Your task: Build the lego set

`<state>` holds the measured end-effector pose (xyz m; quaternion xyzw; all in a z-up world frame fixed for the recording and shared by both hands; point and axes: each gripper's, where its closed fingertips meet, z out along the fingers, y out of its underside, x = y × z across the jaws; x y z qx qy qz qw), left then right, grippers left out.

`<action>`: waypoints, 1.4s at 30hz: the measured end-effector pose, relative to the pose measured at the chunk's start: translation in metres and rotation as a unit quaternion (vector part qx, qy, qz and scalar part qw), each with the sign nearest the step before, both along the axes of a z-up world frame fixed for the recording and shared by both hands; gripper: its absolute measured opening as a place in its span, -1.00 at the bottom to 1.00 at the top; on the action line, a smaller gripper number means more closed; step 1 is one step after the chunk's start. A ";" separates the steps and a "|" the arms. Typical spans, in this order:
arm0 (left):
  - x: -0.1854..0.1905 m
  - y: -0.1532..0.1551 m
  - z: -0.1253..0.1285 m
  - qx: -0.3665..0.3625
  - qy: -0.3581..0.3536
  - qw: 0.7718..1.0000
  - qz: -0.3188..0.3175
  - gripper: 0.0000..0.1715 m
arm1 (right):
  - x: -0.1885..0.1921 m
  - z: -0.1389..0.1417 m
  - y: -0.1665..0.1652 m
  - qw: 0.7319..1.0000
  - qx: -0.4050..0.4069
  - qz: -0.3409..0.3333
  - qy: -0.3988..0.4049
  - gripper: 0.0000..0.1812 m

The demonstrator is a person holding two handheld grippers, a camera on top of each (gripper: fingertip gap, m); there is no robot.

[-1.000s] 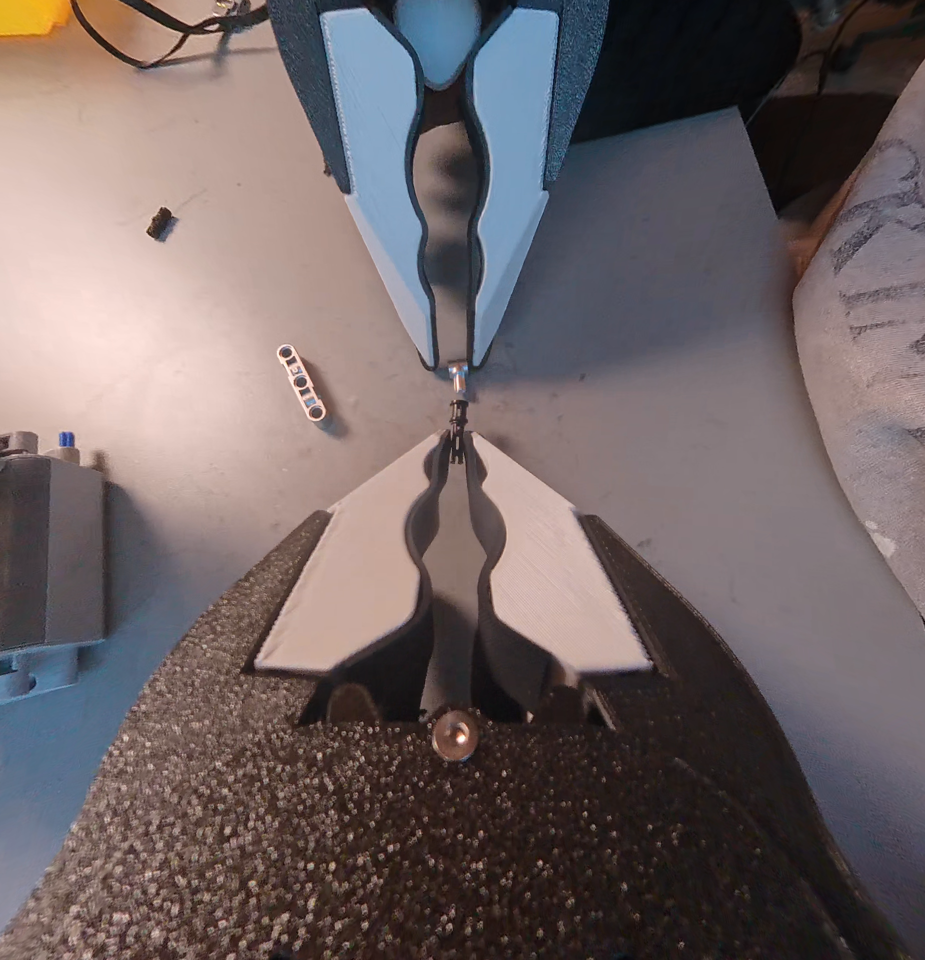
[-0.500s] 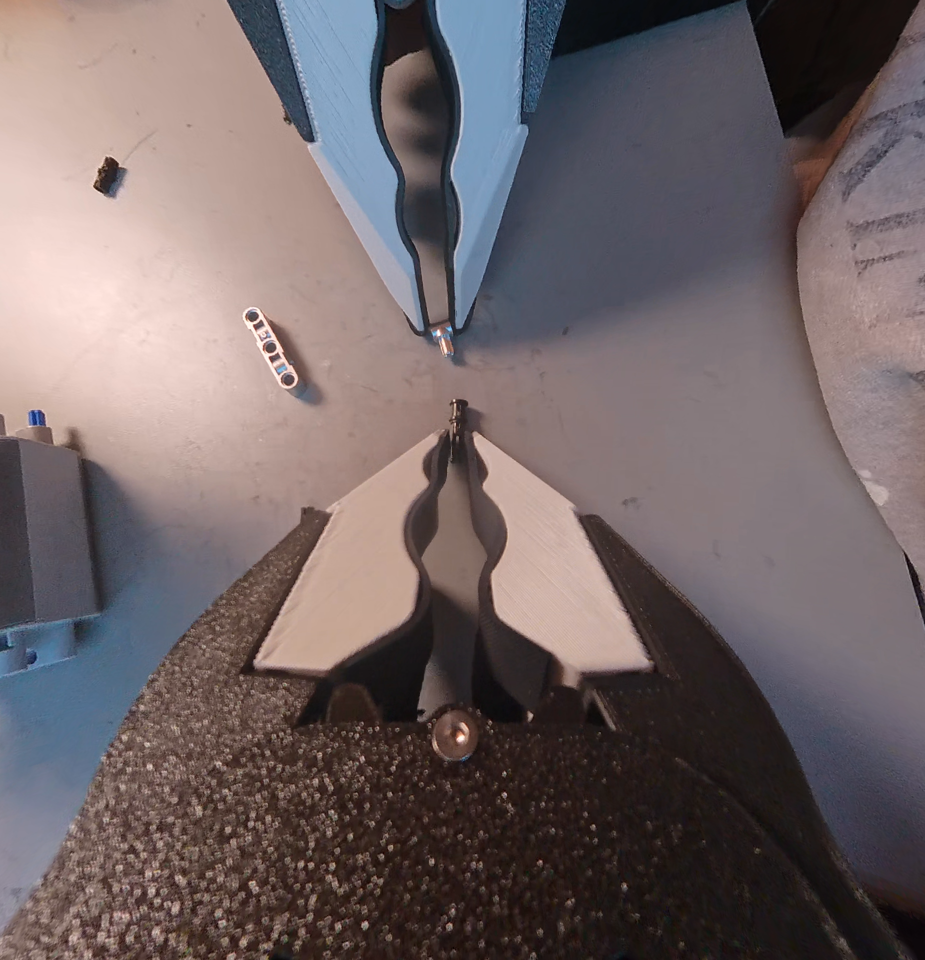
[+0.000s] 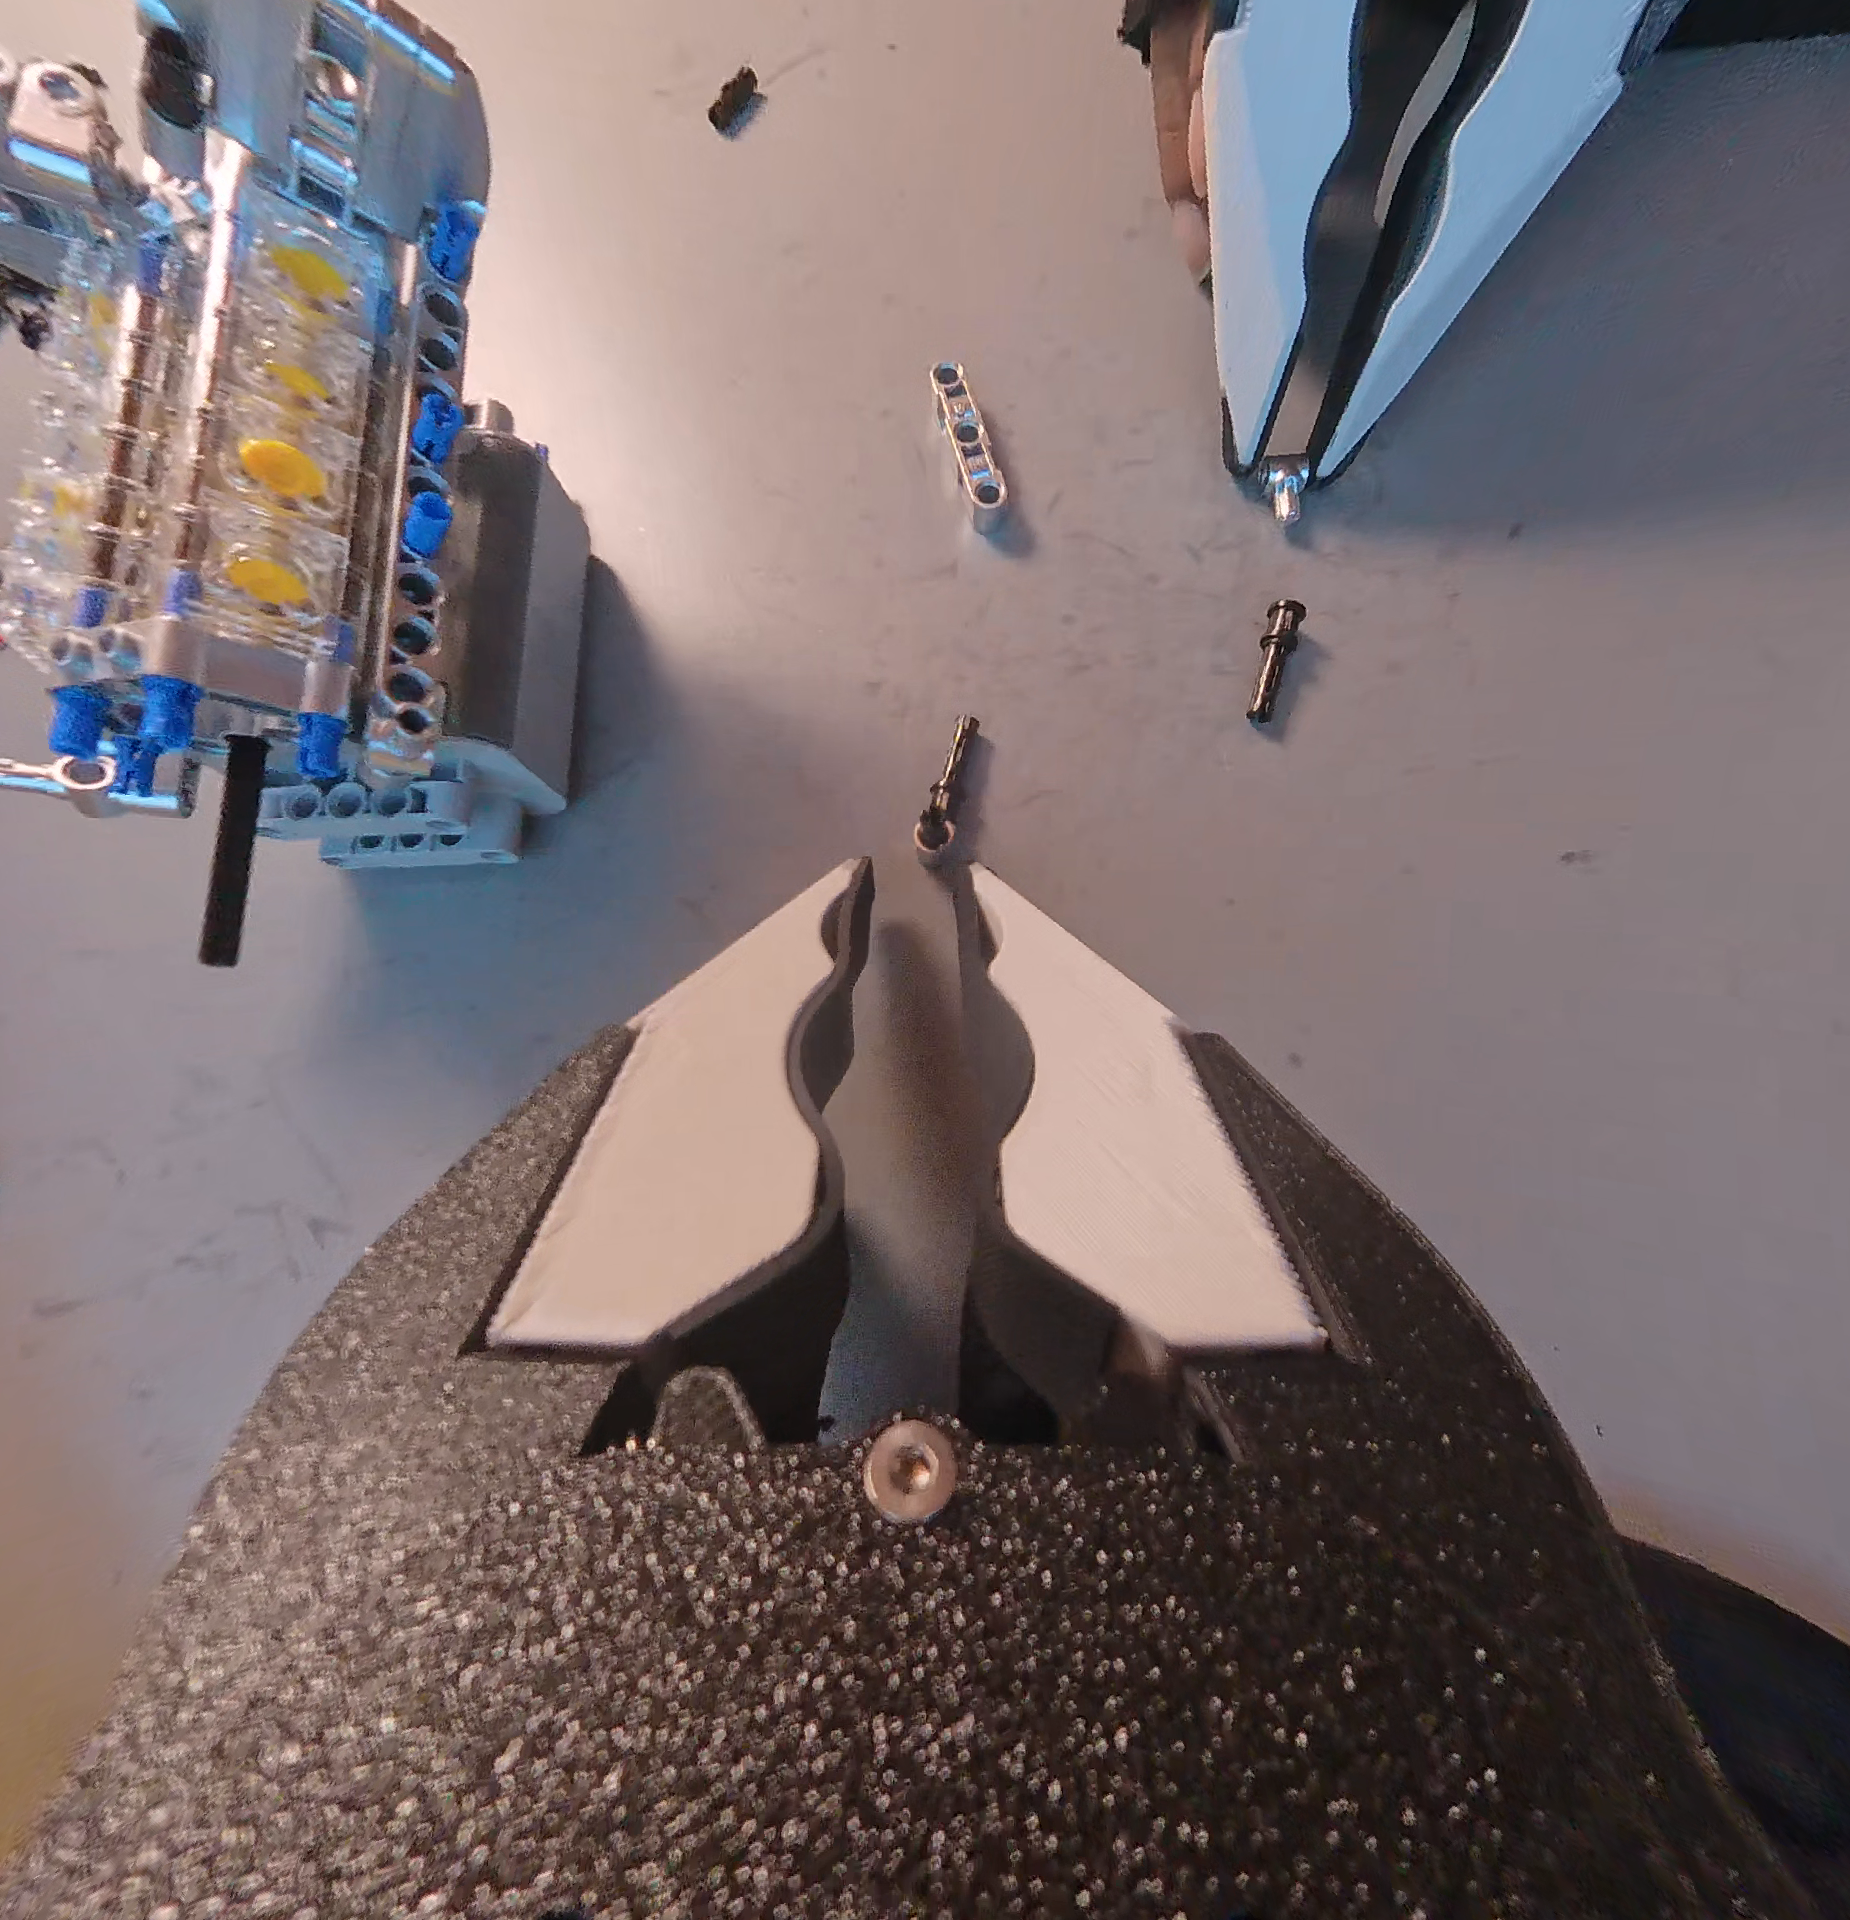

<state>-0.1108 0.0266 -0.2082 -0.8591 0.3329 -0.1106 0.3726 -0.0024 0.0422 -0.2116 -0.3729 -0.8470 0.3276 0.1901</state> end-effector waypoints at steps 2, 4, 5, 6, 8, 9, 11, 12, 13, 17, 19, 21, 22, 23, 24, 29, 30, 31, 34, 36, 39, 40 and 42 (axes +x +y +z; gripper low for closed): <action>0.004 0.000 -0.002 -0.001 0.001 1.000 -0.004 -0.84 | 0.000 0.000 0.000 1.000 0.000 -0.001 0.000 -0.89; 0.006 0.002 -0.002 0.001 0.001 1.000 -0.004 -0.84 | 0.000 0.000 0.001 1.000 -0.001 -0.001 0.001 -0.88; 0.005 0.003 -0.002 0.002 0.002 1.000 -0.002 -0.84 | 0.000 0.000 0.001 1.000 -0.001 -0.001 0.001 -0.89; 0.005 0.003 -0.003 0.003 0.003 1.000 0.000 -0.84 | 0.000 0.000 0.001 1.000 0.000 -0.001 0.002 -0.88; 0.005 0.005 -0.003 0.005 0.006 1.000 0.001 -0.85 | 0.000 0.000 0.000 1.000 0.000 0.000 0.002 -0.88; 0.006 0.005 -0.004 0.006 0.007 1.000 0.001 -0.86 | 0.001 0.000 0.000 1.000 -0.001 0.000 0.002 -0.87; 0.008 0.005 -0.004 0.007 0.007 1.000 -0.001 -0.89 | 0.001 0.000 0.001 1.000 -0.001 -0.001 0.003 -0.85; 0.008 0.005 -0.004 0.008 0.006 1.000 -0.002 -0.90 | 0.001 0.000 0.001 1.000 -0.002 -0.001 0.002 -0.84; 0.009 0.005 -0.004 0.008 0.006 1.000 -0.004 -0.93 | 0.001 0.000 0.001 1.000 -0.003 -0.002 0.002 -0.82; 0.012 0.006 -0.003 0.016 0.012 1.000 -0.009 -0.93 | 0.000 0.001 0.001 1.000 -0.008 -0.003 0.002 -0.80; 0.015 0.007 0.000 0.025 0.012 1.000 -0.014 -0.93 | 0.000 0.003 0.001 1.000 -0.013 -0.006 0.005 -0.79; 0.018 0.008 0.003 0.037 0.011 0.999 -0.018 -0.93 | -0.002 0.006 0.002 1.000 -0.020 -0.010 0.011 -0.78; 0.019 0.008 0.006 0.046 0.012 0.999 -0.021 -0.93 | -0.003 0.008 0.002 0.999 -0.024 -0.014 0.016 -0.77; 0.022 0.009 0.009 0.058 0.010 0.998 -0.026 -0.93 | -0.005 0.012 0.003 0.999 -0.029 -0.020 0.024 -0.76; 0.025 0.009 0.014 0.071 0.005 0.997 -0.032 -0.93 | -0.008 0.016 0.005 0.998 -0.034 -0.027 0.035 -0.76; 0.043 0.014 0.036 0.146 -0.009 0.988 -0.052 -0.93 | -0.023 0.044 0.014 0.989 -0.081 -0.075 0.094 -0.72; 0.046 0.015 0.039 0.160 -0.009 0.986 -0.052 -0.92 | -0.025 0.050 0.015 0.987 -0.094 -0.084 0.103 -0.71; 0.049 0.016 0.043 0.173 -0.009 0.983 -0.054 -0.92 | -0.028 0.054 0.015 0.984 -0.107 -0.091 0.110 -0.70; 0.059 0.017 0.054 0.213 -0.007 0.975 -0.062 -0.92 | -0.033 0.063 0.015 0.977 -0.135 -0.105 0.125 -0.70; 0.064 0.018 0.058 0.234 0.004 0.970 -0.064 -0.92 | -0.035 0.067 0.012 0.974 -0.151 -0.106 0.133 -0.71; 0.067 0.020 0.062 0.257 0.020 0.964 -0.062 -0.92 | -0.035 0.070 0.008 0.972 -0.164 -0.101 0.136 -0.77; 0.067 0.020 0.064 0.262 0.020 0.963 -0.061 -0.92 | -0.036 0.070 0.008 0.972 -0.161 -0.102 0.139 -0.80; 0.068 0.020 0.066 0.268 0.017 0.962 -0.059 -0.93 | -0.036 0.070 0.008 0.972 -0.159 -0.100 0.139 -0.84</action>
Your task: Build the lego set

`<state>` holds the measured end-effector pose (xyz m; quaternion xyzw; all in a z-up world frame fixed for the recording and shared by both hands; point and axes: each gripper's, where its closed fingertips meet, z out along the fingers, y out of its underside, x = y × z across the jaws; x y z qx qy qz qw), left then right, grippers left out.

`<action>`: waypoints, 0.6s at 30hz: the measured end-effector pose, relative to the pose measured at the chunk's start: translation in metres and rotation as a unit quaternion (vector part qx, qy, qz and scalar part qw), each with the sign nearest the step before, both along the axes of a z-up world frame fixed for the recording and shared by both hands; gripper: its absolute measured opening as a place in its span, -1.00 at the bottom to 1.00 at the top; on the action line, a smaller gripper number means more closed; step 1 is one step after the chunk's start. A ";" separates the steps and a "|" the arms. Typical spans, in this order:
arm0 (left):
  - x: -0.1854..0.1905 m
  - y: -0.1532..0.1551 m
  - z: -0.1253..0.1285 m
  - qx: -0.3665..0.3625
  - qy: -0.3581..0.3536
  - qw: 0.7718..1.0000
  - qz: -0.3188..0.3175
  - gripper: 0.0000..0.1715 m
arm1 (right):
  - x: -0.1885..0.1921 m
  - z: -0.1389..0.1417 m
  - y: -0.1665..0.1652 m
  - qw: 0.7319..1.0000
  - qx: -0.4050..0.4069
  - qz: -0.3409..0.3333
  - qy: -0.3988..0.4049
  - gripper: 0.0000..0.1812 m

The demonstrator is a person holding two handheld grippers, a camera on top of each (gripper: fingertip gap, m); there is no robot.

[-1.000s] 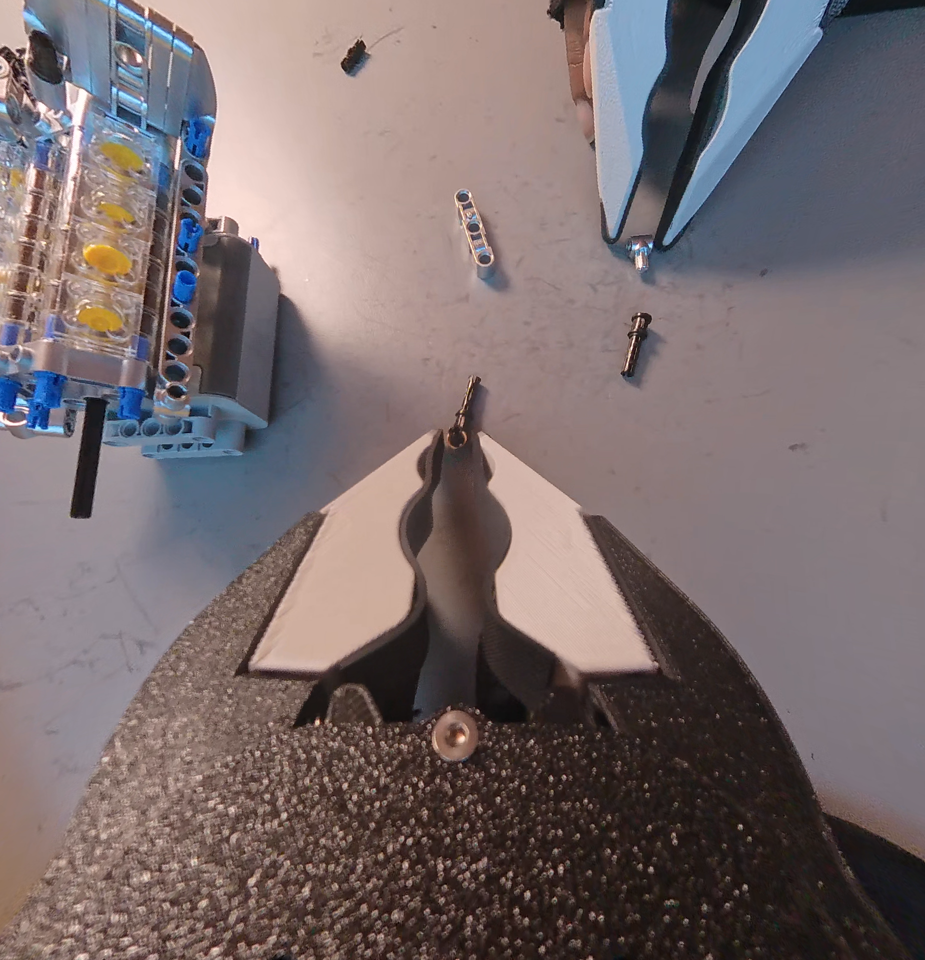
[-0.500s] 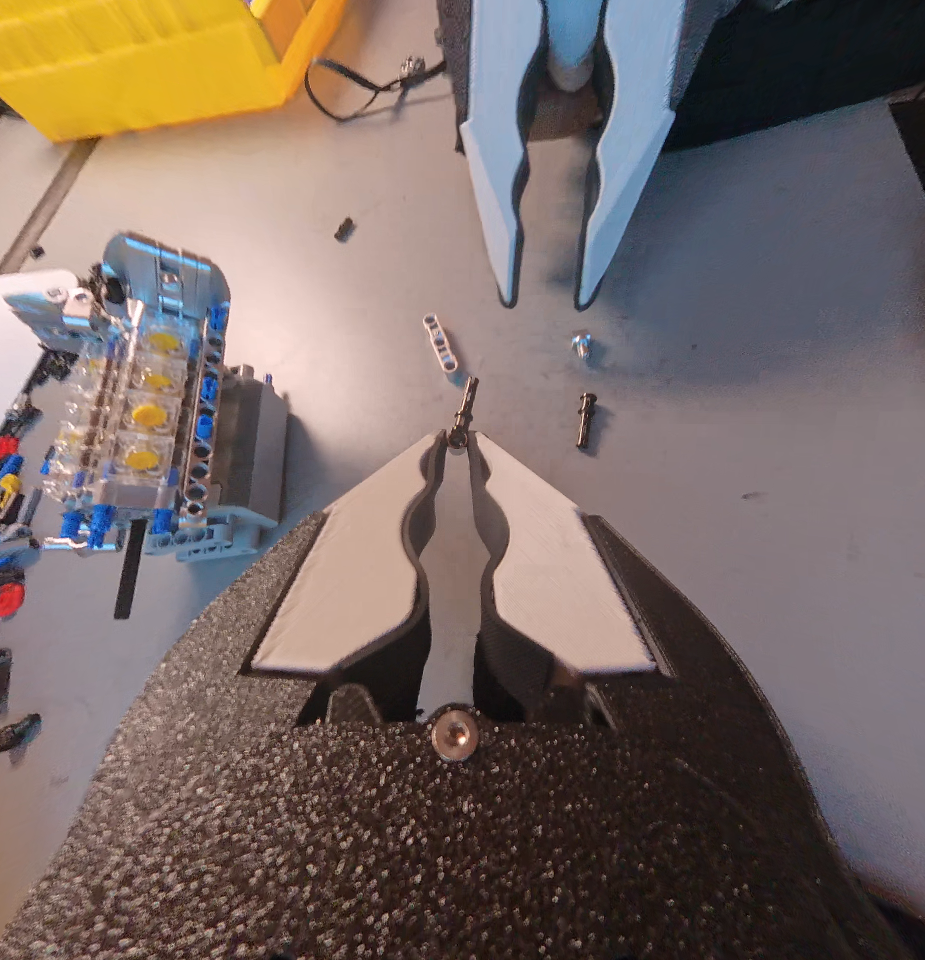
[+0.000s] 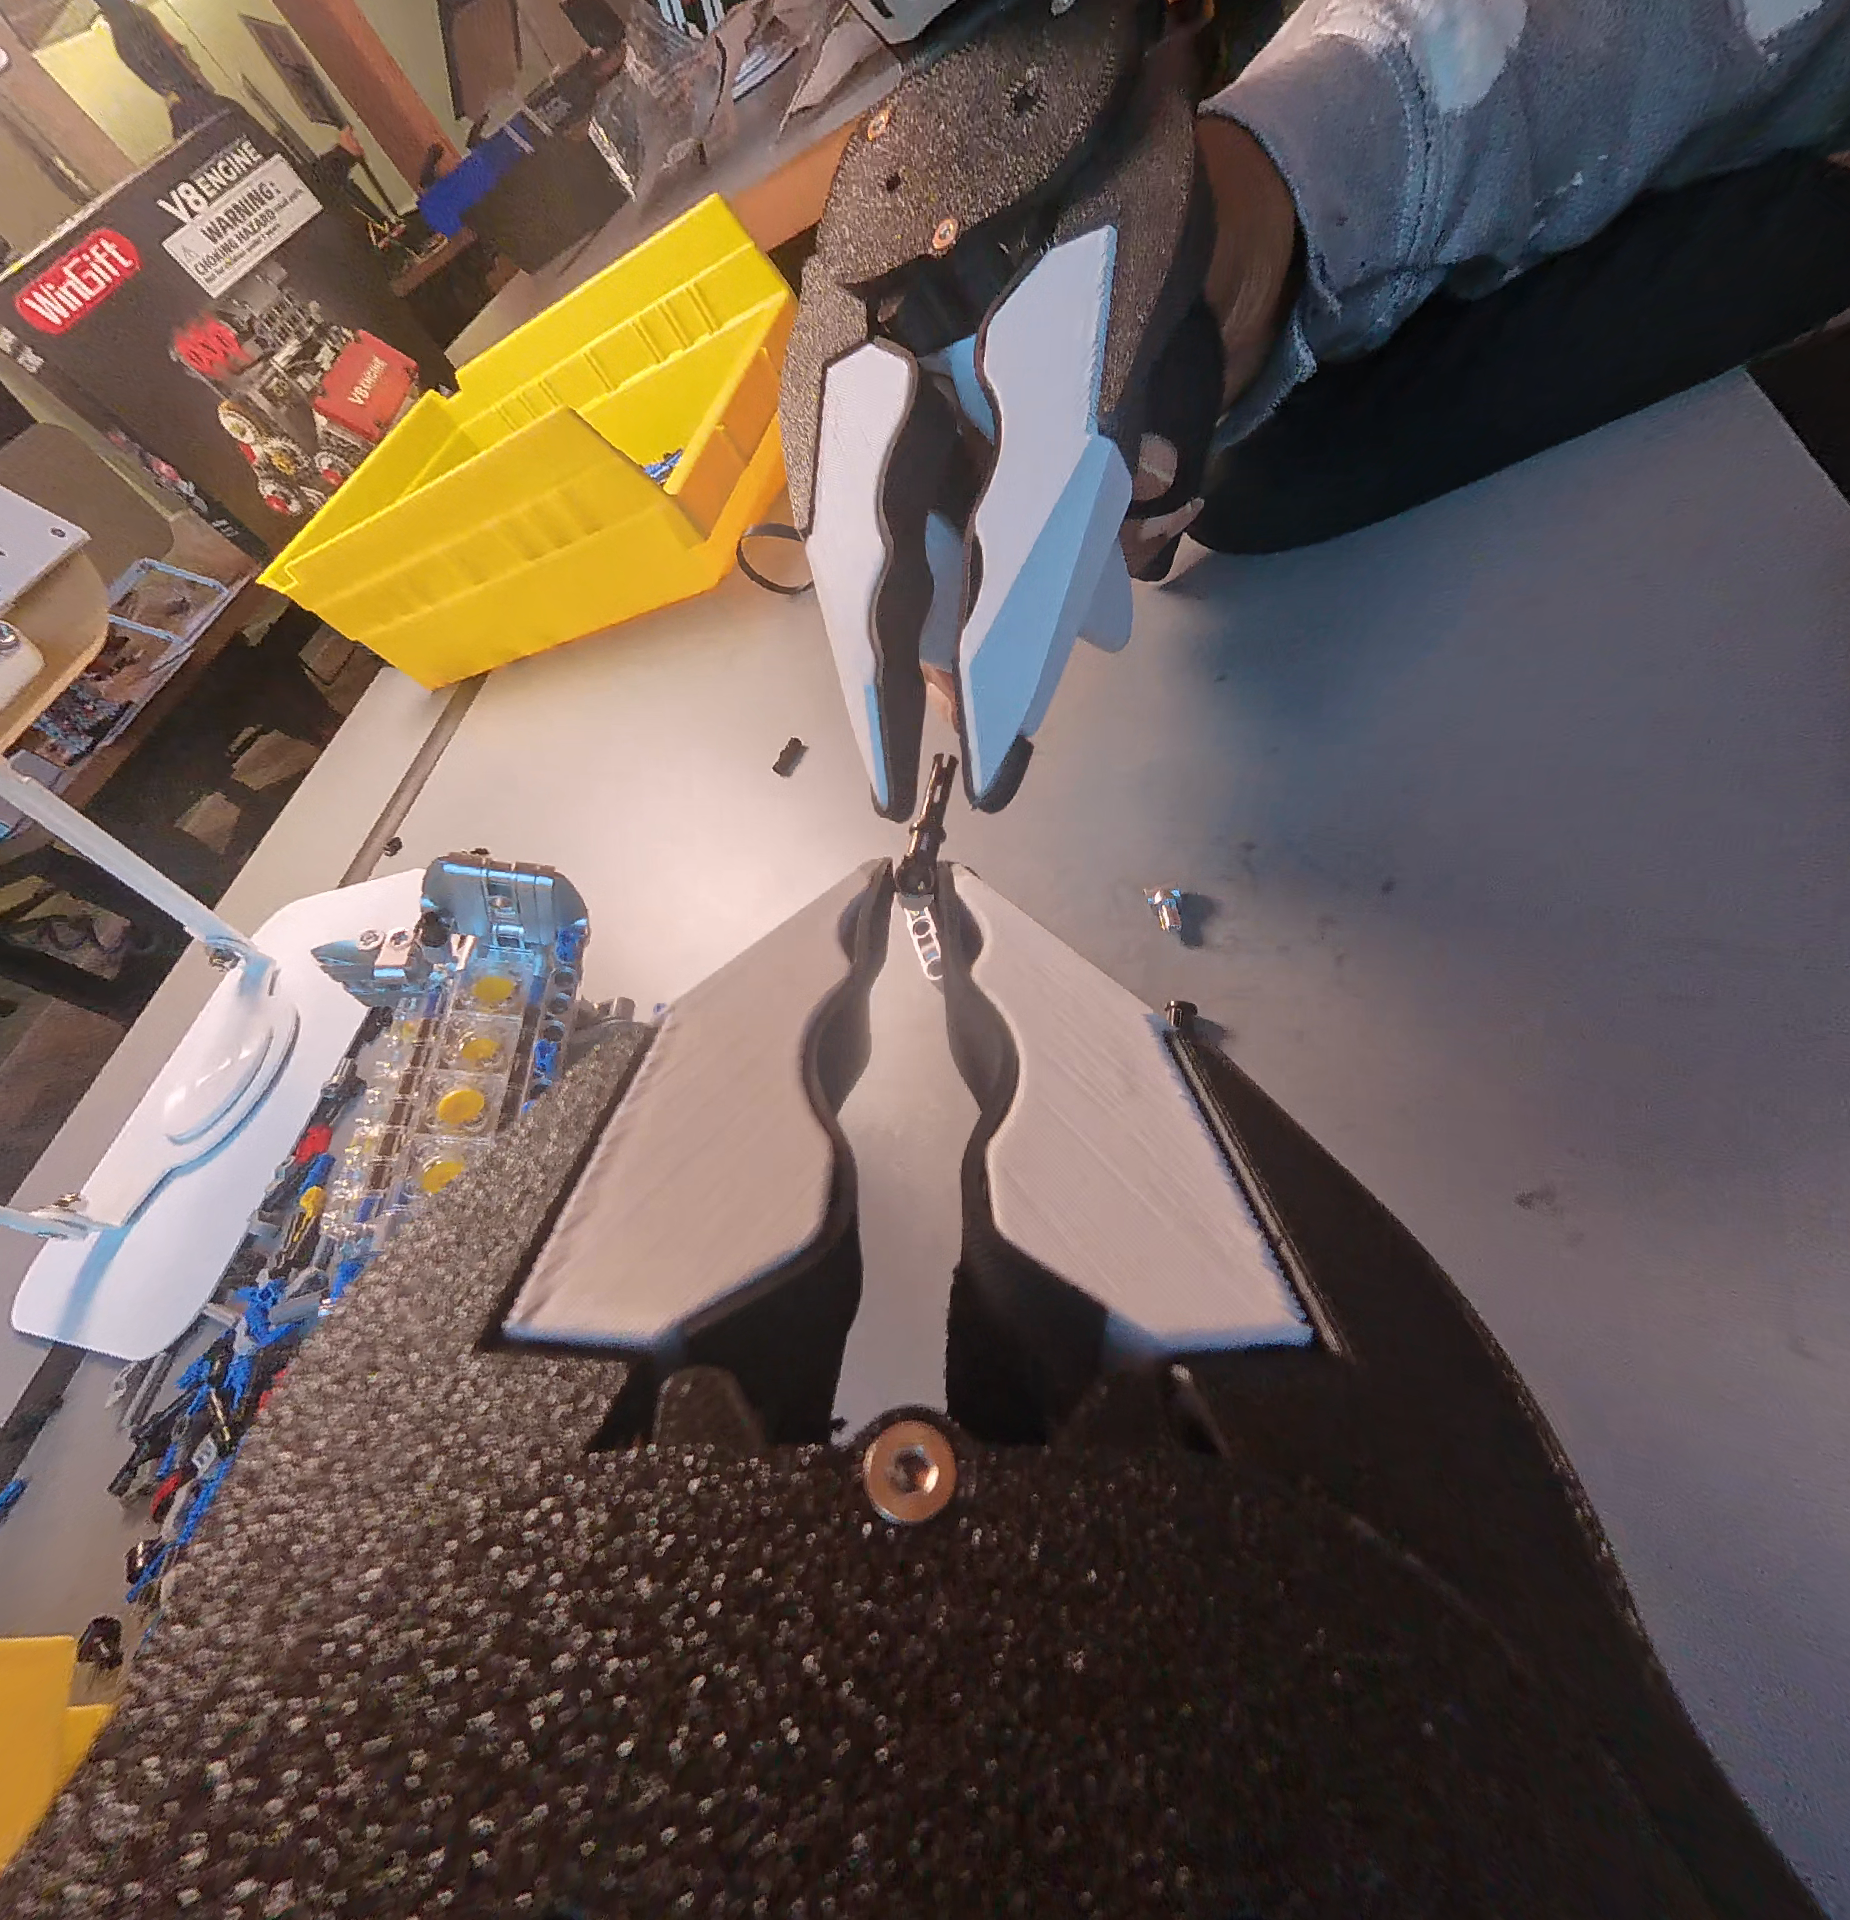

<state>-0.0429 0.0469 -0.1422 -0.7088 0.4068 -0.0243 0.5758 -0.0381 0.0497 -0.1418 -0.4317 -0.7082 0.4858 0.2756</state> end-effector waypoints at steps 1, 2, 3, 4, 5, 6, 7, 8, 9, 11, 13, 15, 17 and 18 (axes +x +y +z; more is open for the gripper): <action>0.000 0.000 0.001 0.002 -0.002 1.000 0.001 -0.93 | 0.000 0.000 0.000 1.000 -0.001 0.000 0.001 -0.86; 0.000 0.000 0.001 0.002 -0.004 1.000 0.001 -0.93 | 0.000 0.001 0.000 1.000 -0.001 -0.001 0.003 -0.90; 0.000 0.000 0.001 0.002 -0.006 1.000 0.001 -0.92 | -0.001 0.001 0.000 1.000 0.000 -0.002 0.005 -0.94; -0.001 0.000 0.002 0.004 -0.006 1.000 0.002 -0.93 | -0.001 0.001 0.000 1.000 0.002 -0.003 0.007 -0.95; -0.001 0.001 0.002 0.005 -0.006 1.000 0.002 -0.92 | -0.001 0.001 0.000 1.000 0.002 -0.002 0.008 -0.95; -0.001 0.001 0.002 0.005 -0.005 1.000 0.002 -0.92 | -0.001 0.001 0.000 1.000 0.002 -0.002 0.009 -0.96; -0.001 0.001 0.002 0.005 -0.005 1.000 0.002 -0.92 | -0.001 0.002 0.001 1.000 0.001 -0.003 0.010 -0.95; -0.001 0.001 0.001 0.004 -0.005 1.000 0.002 -0.92 | -0.001 0.002 0.001 1.000 0.000 -0.003 0.010 -0.95; 0.000 0.001 0.000 0.003 -0.005 1.000 0.002 -0.93 | -0.001 0.001 0.001 1.000 -0.001 -0.002 0.009 -0.95; 0.000 0.001 -0.001 0.001 -0.003 1.000 0.001 -0.93 | -0.001 0.000 0.001 1.000 0.002 -0.002 0.007 -0.94; -0.001 0.001 -0.003 -0.004 0.000 1.000 0.000 -0.92 | 0.000 -0.002 0.000 1.000 0.007 0.001 0.002 -0.90; -0.004 -0.001 -0.011 -0.029 0.010 1.000 -0.003 -0.92 | 0.003 -0.010 0.000 1.000 0.024 0.011 -0.016 -0.81; -0.008 -0.010 -0.032 -0.113 0.015 0.993 -0.017 -0.93 | 0.011 -0.022 -0.003 0.997 0.044 0.041 -0.051 -0.74; -0.012 -0.017 -0.045 -0.159 0.020 0.987 -0.021 -0.93 | 0.018 -0.029 -0.006 0.994 0.053 0.063 -0.072 -0.73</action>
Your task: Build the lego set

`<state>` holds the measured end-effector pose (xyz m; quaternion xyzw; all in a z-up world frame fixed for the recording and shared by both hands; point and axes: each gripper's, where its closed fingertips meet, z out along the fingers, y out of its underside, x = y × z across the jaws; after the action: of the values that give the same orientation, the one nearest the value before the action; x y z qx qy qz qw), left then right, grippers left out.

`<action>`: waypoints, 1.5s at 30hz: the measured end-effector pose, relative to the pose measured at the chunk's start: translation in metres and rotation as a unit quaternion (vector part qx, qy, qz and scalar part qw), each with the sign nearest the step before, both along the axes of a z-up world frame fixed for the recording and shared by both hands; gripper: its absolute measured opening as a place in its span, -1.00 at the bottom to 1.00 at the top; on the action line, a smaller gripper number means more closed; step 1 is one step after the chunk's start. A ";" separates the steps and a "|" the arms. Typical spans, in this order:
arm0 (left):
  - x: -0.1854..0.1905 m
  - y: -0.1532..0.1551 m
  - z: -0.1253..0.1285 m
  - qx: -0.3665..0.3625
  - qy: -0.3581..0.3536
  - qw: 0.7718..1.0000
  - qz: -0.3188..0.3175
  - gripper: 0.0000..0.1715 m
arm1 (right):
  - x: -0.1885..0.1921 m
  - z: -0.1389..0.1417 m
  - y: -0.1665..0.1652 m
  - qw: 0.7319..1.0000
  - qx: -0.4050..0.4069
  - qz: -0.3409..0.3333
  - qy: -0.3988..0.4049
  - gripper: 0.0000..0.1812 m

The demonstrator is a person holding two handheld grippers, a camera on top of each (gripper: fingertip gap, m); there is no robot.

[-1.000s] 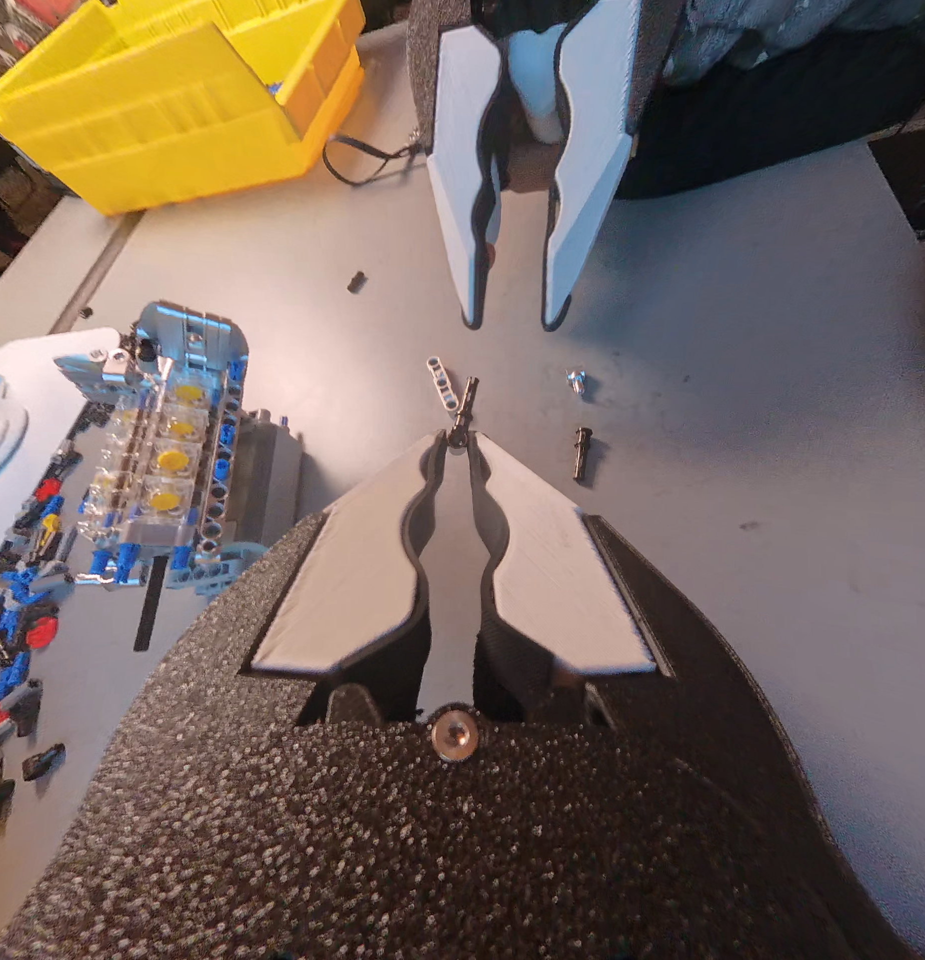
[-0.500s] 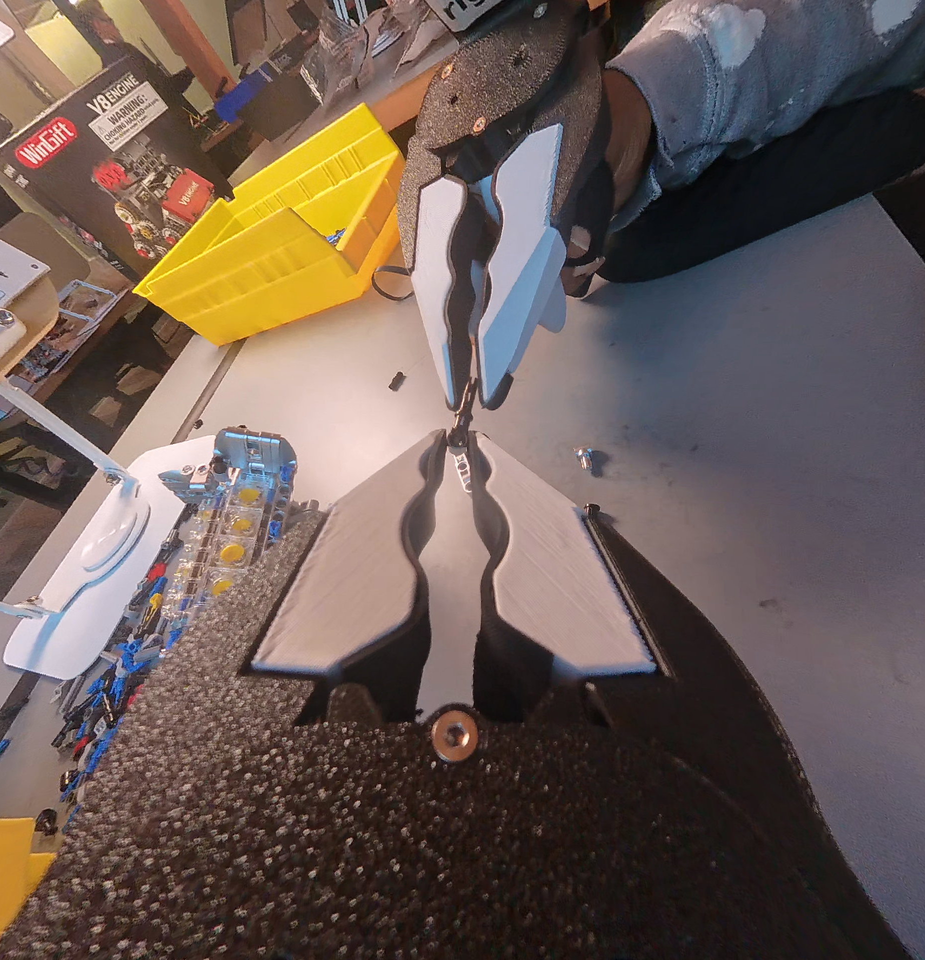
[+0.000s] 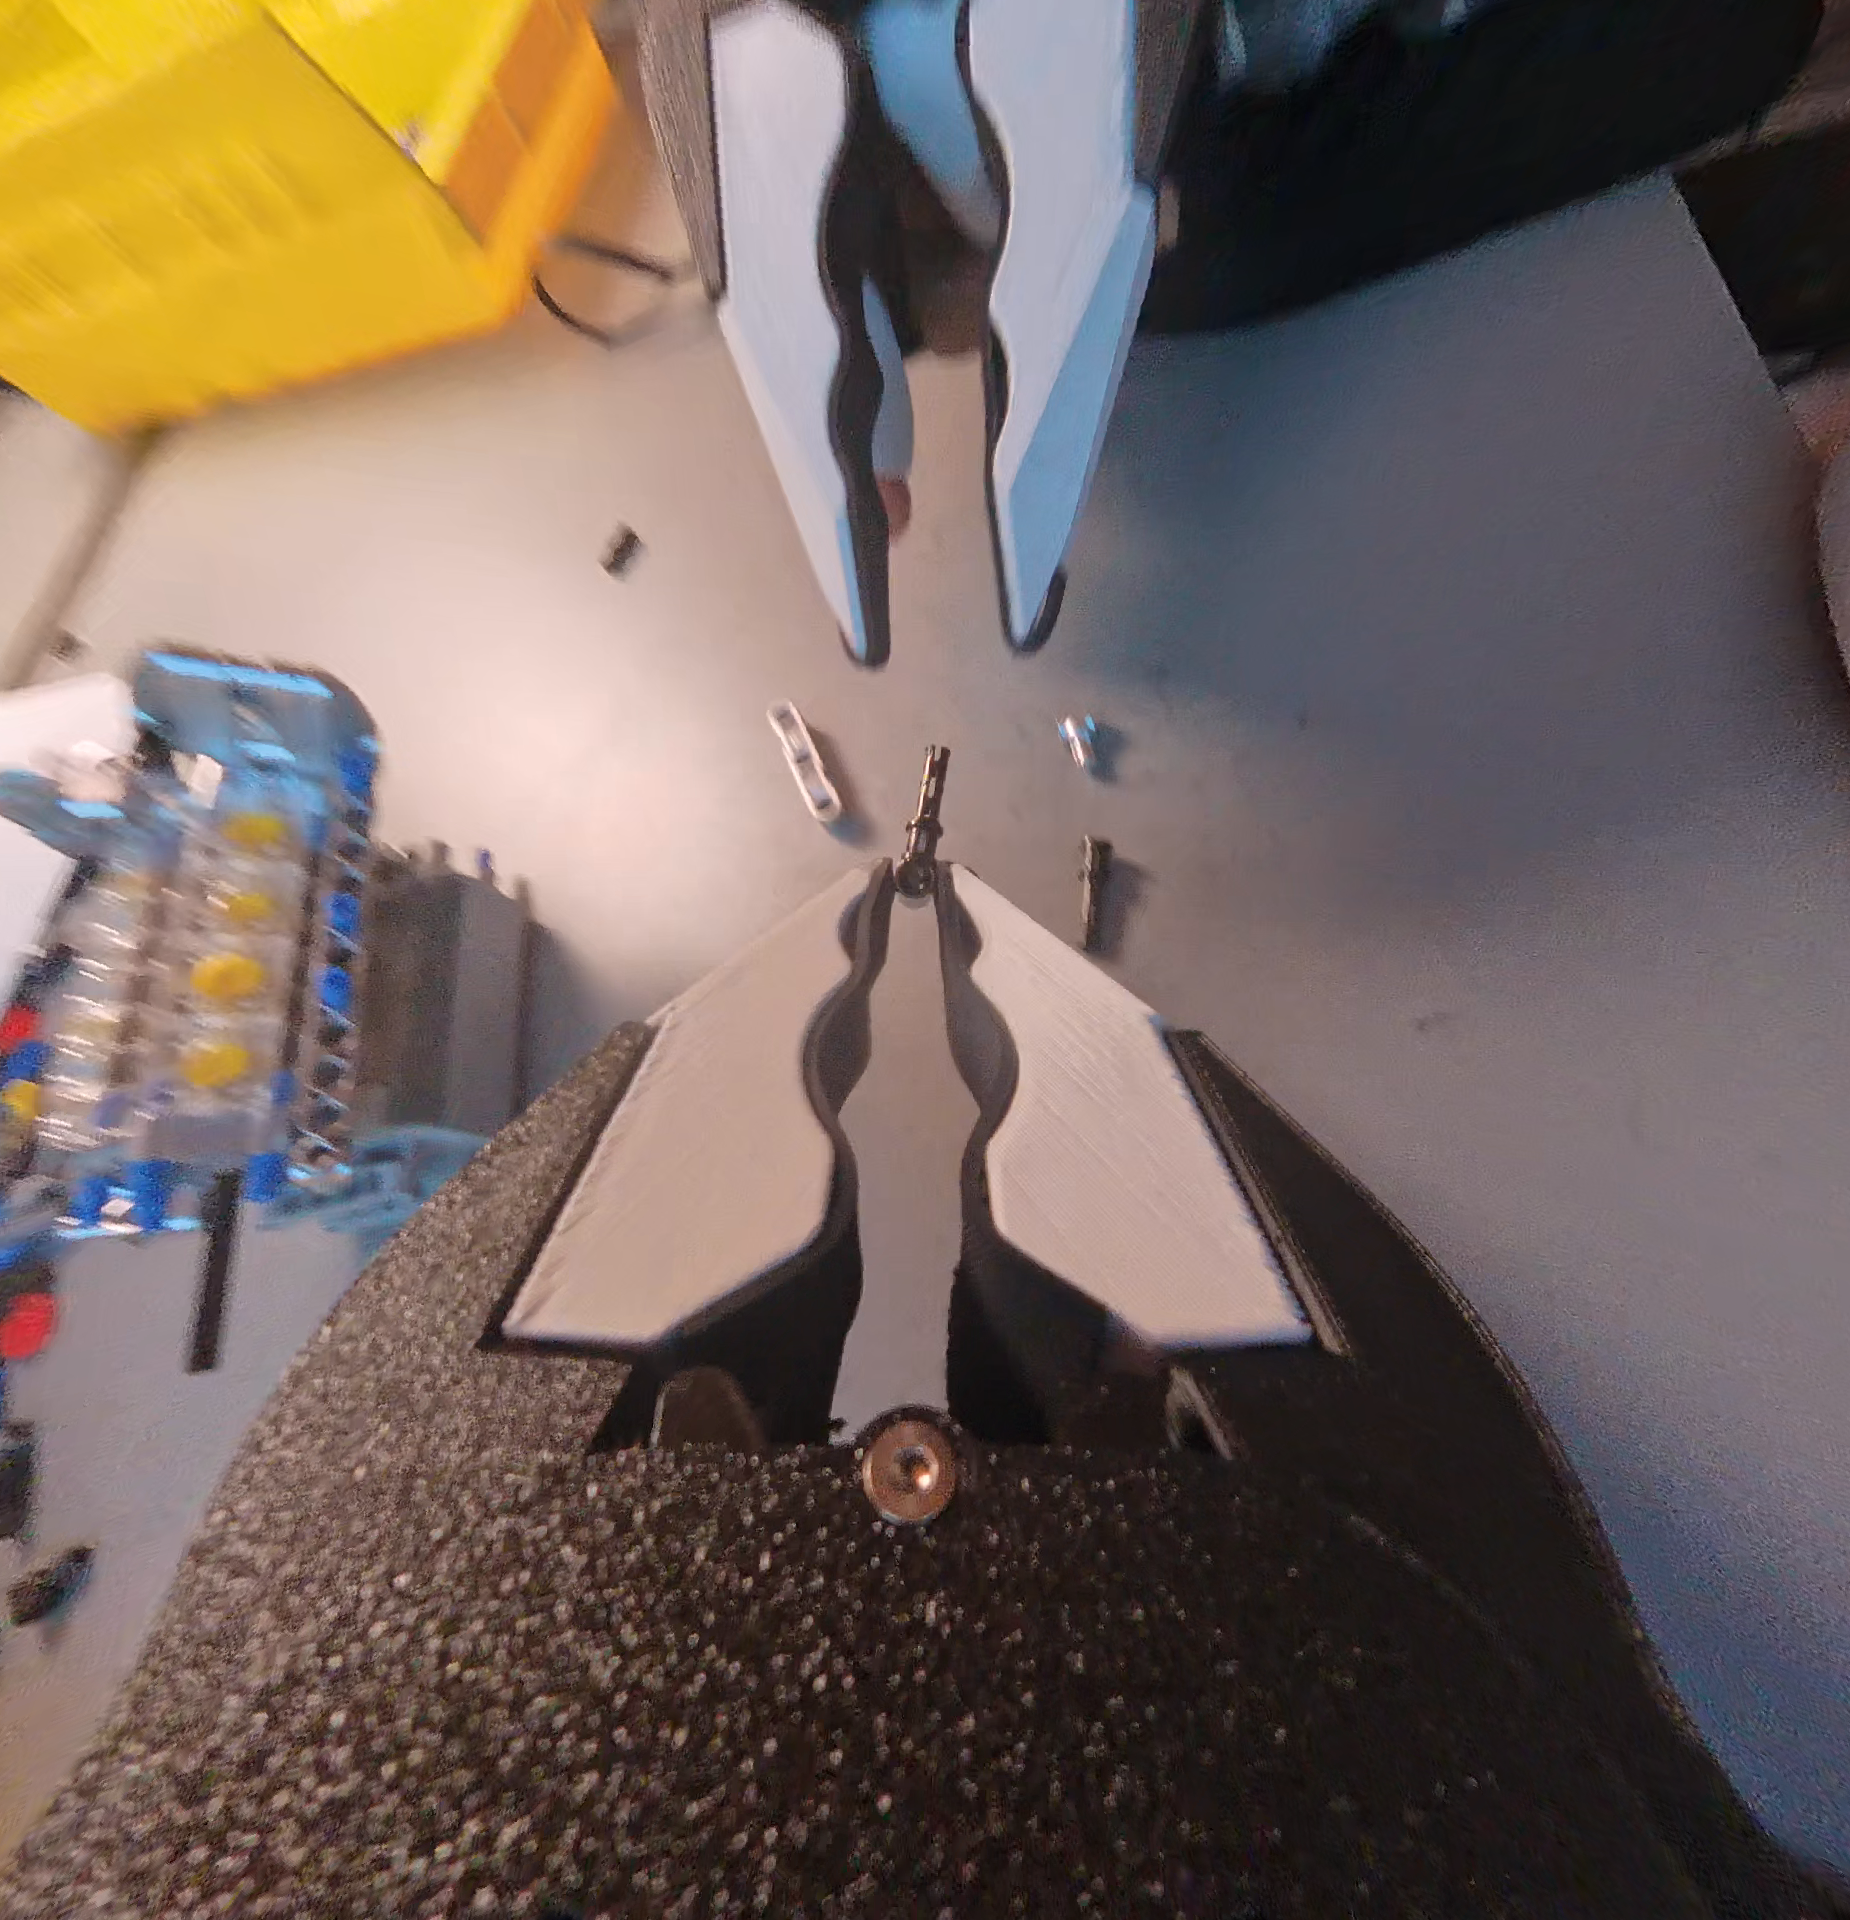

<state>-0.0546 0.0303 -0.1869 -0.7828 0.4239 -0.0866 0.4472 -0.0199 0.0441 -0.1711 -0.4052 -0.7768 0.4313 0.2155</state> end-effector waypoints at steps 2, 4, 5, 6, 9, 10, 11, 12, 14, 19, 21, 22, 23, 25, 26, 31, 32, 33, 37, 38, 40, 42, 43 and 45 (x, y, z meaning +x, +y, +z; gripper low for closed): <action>-0.005 -0.011 -0.015 -0.056 0.005 0.998 -0.008 -0.93 | 0.010 -0.012 -0.002 0.999 0.027 0.025 -0.026 -0.72; -0.006 -0.016 -0.022 -0.088 -0.003 0.996 -0.012 -0.93 | 0.016 -0.021 -0.004 0.997 0.042 0.039 -0.043 -0.72; -0.007 -0.017 -0.024 -0.096 -0.003 0.995 -0.010 -0.93 | 0.018 -0.025 -0.005 0.997 0.047 0.043 -0.053 -0.73; -0.008 -0.017 -0.025 -0.100 -0.002 0.995 -0.008 -0.93 | 0.019 -0.028 -0.006 0.996 0.054 0.047 -0.059 -0.73; -0.008 -0.017 -0.025 -0.108 -0.011 0.994 -0.006 -0.93 | 0.020 -0.037 -0.006 0.993 0.074 0.052 -0.071 -0.74; -0.009 -0.017 -0.025 -0.109 -0.013 0.994 -0.005 -0.92 | 0.020 -0.038 -0.006 0.993 0.077 0.053 -0.074 -0.75; -0.010 -0.017 -0.024 -0.108 -0.013 0.994 -0.005 -0.89 | 0.020 -0.039 -0.006 0.993 0.079 0.052 -0.075 -0.76; -0.012 -0.017 -0.022 -0.104 -0.015 0.994 -0.003 -0.84 | 0.019 -0.039 -0.006 0.993 0.080 0.051 -0.073 -0.78; -0.015 -0.015 -0.013 -0.087 -0.023 0.996 0.005 -0.79 | 0.018 -0.039 -0.006 0.993 0.081 0.049 -0.072 -0.81; 0.001 -0.022 0.006 -0.065 -0.037 0.997 -0.026 -0.91 | 0.016 -0.040 -0.004 0.993 0.090 0.043 -0.070 -0.90; 0.011 -0.027 0.000 -0.075 -0.020 0.996 -0.042 -0.93 | 0.016 -0.040 -0.004 0.992 0.093 0.042 -0.070 -0.91; 0.014 -0.027 -0.004 -0.078 -0.011 0.996 -0.045 -0.93 | 0.016 -0.040 -0.004 0.992 0.094 0.042 -0.070 -0.91; 0.017 -0.028 -0.007 -0.081 -0.005 0.996 -0.046 -0.92 | 0.016 -0.040 -0.004 0.992 0.095 0.042 -0.069 -0.91; 0.021 -0.027 -0.012 -0.086 0.004 0.995 -0.042 -0.90 | 0.015 -0.041 -0.005 0.992 0.100 0.041 -0.067 -0.91; 0.021 -0.025 -0.014 -0.088 0.012 0.995 -0.036 -0.89 | 0.015 -0.040 -0.005 0.992 0.102 0.040 -0.066 -0.91; 0.021 -0.021 -0.020 -0.094 0.024 0.995 -0.014 -0.88 | 0.011 -0.041 -0.012 0.992 0.108 0.042 -0.057 -0.91; 0.021 -0.020 -0.021 -0.095 0.027 0.995 -0.011 -0.88 | 0.010 -0.041 -0.013 0.991 0.110 0.043 -0.055 -0.91; 0.021 -0.020 -0.022 -0.096 0.029 0.995 -0.011 -0.88 | 0.009 -0.041 -0.014 0.991 0.113 0.043 -0.054 -0.91; 0.024 -0.020 -0.025 -0.101 0.030 0.994 -0.009 -0.95 | 0.007 -0.041 -0.016 0.991 0.117 0.039 -0.051 -0.92; 0.025 -0.019 -0.026 -0.101 0.029 0.994 -0.008 -0.96 | 0.007 -0.041 -0.016 0.991 0.118 0.039 -0.050 -0.92; 0.026 -0.018 -0.026 -0.103 0.027 0.994 -0.004 -0.96 | 0.006 -0.041 -0.016 0.991 0.119 0.038 -0.050 -0.92; 0.027 -0.018 -0.026 -0.104 0.025 0.994 -0.003 -0.97 | 0.005 -0.041 -0.017 0.991 0.120 0.037 -0.049 -0.92; 0.028 -0.017 -0.026 -0.105 0.024 0.994 -0.003 -0.97 | 0.005 -0.041 -0.017 0.991 0.121 0.036 -0.050 -0.92; 0.029 -0.017 -0.026 -0.108 0.020 0.994 -0.004 -0.97 | 0.005 -0.041 -0.017 0.990 0.123 0.036 -0.053 -0.92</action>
<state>-0.0260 0.0132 -0.2126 -0.8267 0.4239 -0.1177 0.3508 -0.0150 0.0268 -0.2121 -0.3696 -0.8483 0.3181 0.2061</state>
